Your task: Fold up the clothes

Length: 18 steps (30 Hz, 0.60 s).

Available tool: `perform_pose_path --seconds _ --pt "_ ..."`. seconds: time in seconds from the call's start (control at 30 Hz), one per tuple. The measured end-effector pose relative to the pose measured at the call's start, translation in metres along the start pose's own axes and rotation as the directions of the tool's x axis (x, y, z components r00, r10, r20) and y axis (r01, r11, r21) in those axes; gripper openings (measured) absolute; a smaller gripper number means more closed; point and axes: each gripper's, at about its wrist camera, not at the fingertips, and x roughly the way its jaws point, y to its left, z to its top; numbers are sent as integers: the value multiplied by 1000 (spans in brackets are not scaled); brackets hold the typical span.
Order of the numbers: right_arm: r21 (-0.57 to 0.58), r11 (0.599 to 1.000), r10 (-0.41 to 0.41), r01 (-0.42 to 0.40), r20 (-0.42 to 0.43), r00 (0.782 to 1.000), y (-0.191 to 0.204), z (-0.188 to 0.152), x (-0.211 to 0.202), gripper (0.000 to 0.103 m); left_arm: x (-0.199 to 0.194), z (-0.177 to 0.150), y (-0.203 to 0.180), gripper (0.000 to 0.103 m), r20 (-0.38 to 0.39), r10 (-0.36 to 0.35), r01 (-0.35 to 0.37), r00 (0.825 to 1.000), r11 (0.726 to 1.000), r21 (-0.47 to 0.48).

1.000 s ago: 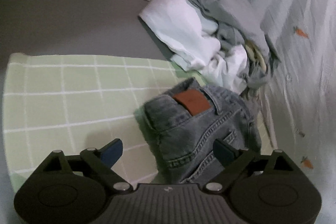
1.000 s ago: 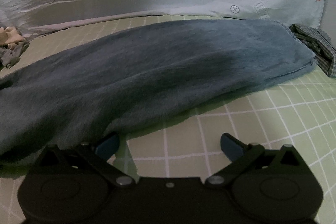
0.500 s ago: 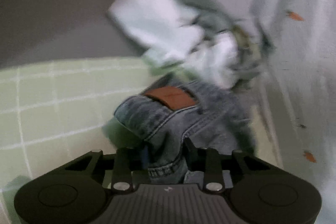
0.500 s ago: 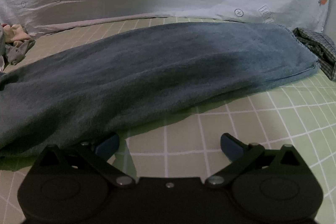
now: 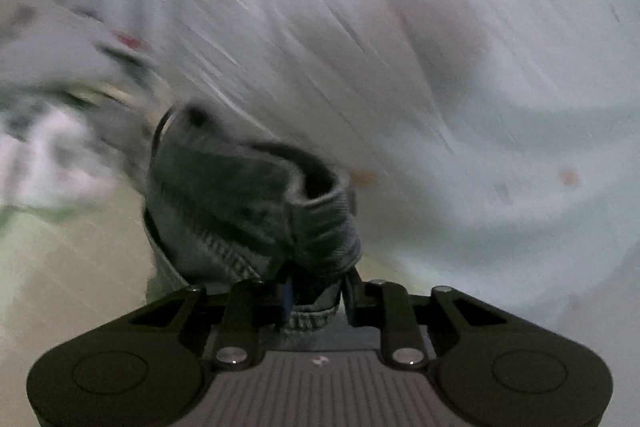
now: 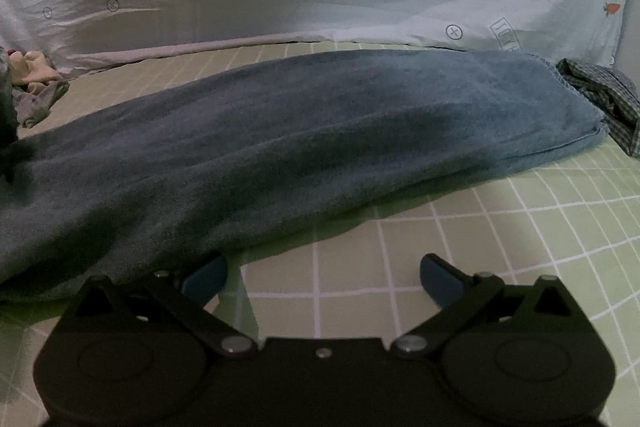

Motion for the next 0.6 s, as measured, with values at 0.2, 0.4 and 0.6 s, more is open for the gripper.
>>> perform_pose_path --seconds 0.2,0.4,0.6 --pt "-8 1000 8 -8 -3 1000 -1 0 -1 103 39 -40 -27 63 -259 -56 73 964 996 57" --pt "-9 1000 9 -9 -22 1000 -2 2 0 103 24 -44 -2 70 -250 16 -23 968 999 -26" --pt "2 1000 29 -29 -156 987 -4 19 1 103 20 -43 36 70 -252 199 -224 947 972 -74"
